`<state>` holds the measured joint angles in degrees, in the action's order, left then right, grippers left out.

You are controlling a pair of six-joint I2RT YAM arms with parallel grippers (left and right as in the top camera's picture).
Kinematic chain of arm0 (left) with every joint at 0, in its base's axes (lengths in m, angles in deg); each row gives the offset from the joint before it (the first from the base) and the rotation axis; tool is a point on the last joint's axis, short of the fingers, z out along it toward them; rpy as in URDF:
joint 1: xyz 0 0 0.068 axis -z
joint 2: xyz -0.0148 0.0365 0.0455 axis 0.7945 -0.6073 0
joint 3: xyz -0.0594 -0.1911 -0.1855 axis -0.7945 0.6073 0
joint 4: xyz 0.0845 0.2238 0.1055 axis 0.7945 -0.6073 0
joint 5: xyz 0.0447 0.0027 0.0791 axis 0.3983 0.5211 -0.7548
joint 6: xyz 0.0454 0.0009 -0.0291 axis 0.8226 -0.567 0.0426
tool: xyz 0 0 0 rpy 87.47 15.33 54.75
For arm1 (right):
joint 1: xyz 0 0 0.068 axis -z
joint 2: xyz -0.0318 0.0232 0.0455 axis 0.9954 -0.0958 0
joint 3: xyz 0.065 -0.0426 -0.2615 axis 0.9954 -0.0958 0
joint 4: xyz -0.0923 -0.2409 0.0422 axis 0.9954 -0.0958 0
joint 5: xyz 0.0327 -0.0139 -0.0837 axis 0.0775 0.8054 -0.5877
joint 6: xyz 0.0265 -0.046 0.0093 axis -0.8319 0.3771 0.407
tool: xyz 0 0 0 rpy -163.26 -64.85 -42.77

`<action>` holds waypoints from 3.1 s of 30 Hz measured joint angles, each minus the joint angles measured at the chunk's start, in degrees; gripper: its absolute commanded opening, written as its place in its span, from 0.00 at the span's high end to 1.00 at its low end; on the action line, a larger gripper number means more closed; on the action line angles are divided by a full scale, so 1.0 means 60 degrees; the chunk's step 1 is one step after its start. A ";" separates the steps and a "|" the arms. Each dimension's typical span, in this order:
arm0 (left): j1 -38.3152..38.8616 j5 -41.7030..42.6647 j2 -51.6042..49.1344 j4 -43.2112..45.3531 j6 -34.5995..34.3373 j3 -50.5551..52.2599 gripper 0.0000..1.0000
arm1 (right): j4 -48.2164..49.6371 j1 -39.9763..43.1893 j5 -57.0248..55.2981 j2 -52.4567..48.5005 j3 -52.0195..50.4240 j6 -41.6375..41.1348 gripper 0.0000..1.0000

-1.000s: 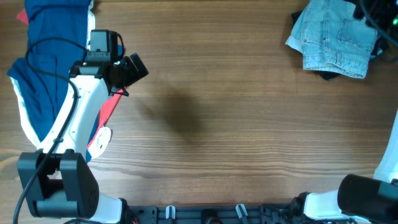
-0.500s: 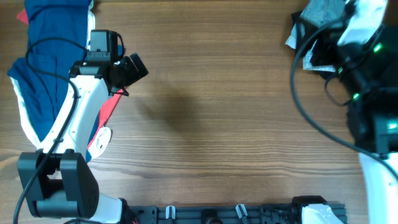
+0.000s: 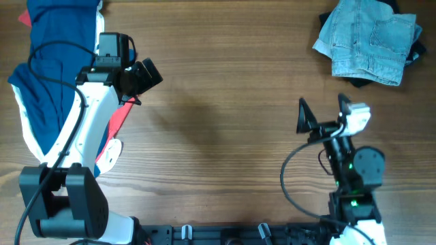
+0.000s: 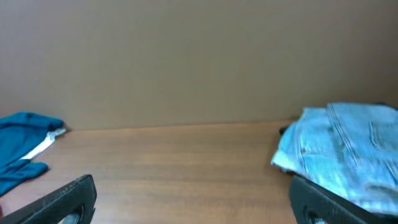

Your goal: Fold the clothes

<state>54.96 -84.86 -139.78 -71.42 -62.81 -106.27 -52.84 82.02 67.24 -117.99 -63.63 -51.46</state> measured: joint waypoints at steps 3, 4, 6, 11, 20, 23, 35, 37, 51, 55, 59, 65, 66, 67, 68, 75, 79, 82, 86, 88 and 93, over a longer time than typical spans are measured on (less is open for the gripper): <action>0.0000 0.0000 0.0000 -0.0004 -0.0004 0.0000 0.00 | 0.0051 0.0000 -0.0066 0.0561 -0.0546 -0.0055 0.00; 0.0000 0.0000 0.0000 0.0000 -0.0004 0.0000 0.00 | 0.0058 0.0000 -0.0073 0.0703 -0.0681 -0.0073 0.00; 0.0000 0.0000 0.0000 0.0000 -0.0004 0.0000 0.00 | 0.0062 0.0000 -0.0076 0.0962 -0.0943 -0.0106 0.00; -0.0004 0.0000 0.0000 0.0000 0.0000 0.0000 0.00 | 0.0135 0.0000 -0.0076 0.1545 -0.1563 -0.0175 0.00; 0.0000 0.0000 0.0000 -0.0004 -0.0004 0.0000 0.00 | -0.0750 0.0000 -0.0076 0.2320 -0.1734 -0.0321 0.00; 0.0000 0.0000 0.0000 0.0000 -0.0004 0.0000 0.00 | -0.1151 0.0000 -0.0076 0.2714 -0.1734 -0.0350 0.00; 0.0000 0.0004 0.0000 0.0000 -0.0004 0.0000 0.00 | -0.4029 0.0000 -0.0080 0.4903 -0.1749 -0.0393 0.00; 0.0000 0.0000 0.0000 0.0000 0.0000 0.0000 0.00 | -0.4029 0.0000 -0.0080 0.5351 -0.1749 -0.0393 0.00; 0.0000 0.0000 0.0000 0.0000 -0.0004 0.0000 0.00 | -0.4033 0.0000 -0.0080 0.5792 -0.1749 -0.0393 0.00; 0.0000 0.0000 0.0000 -0.0004 -0.0004 0.0000 0.00 | -0.4033 0.0000 -0.0080 0.5792 -0.1749 -0.0393 0.00; 0.0000 0.0000 0.0000 0.0000 -0.0004 0.0000 0.00 | -0.4033 0.0000 -0.0080 0.5792 -0.1749 -0.0393 0.00; 0.0000 0.0000 0.0000 0.0000 -0.0004 0.0000 0.00 | -0.4033 0.0000 -0.0080 0.5792 -0.1749 -0.0393 0.00; 0.0000 0.0000 0.0000 0.0000 -0.0004 0.0000 0.00 | -0.4033 0.0000 -0.0080 0.5792 -0.1749 -0.0393 0.00; -0.0004 0.0000 0.0000 0.0000 0.0000 0.0000 0.00 | -0.4033 0.0000 -0.0080 0.5792 -0.1749 -0.0393 0.00; -0.0004 0.0000 0.0000 0.0000 -0.0004 0.0000 0.00 | -0.4033 0.0000 -0.0080 0.5792 -0.1749 -0.0393 0.00; -0.0004 -0.0011 0.0000 0.0000 0.0000 0.0000 0.00 | -0.4033 0.0000 -0.0080 0.5792 -0.1749 -0.0393 0.00; 0.0000 -0.0047 0.0022 0.0153 0.0229 0.0004 0.00 | -0.4033 0.0000 -0.0080 0.5792 -0.1749 -0.0393 0.00; -0.0004 -0.0051 0.0255 0.0856 0.0860 0.0011 0.00 | -0.4033 0.0000 -0.0080 0.5792 -0.1749 -0.0393 0.00; -0.0018 -0.0084 0.1293 0.1574 0.2040 0.0011 0.00 | -0.4033 0.0000 -0.0080 0.5792 -0.1749 -0.0393 0.00; -0.0131 -0.0084 0.2065 0.1672 0.2597 0.0011 0.00 | -0.4033 0.0000 -0.0080 0.5792 -0.1749 -0.0393 0.00; -0.1071 -0.0069 0.3894 0.2557 0.3209 0.0521 0.00 | -0.4033 0.0000 -0.0080 0.5792 -0.1749 -0.0393 0.00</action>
<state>48.53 -85.28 -116.42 -56.08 -43.55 -103.15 -77.03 82.02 66.76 -83.23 -74.12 -53.83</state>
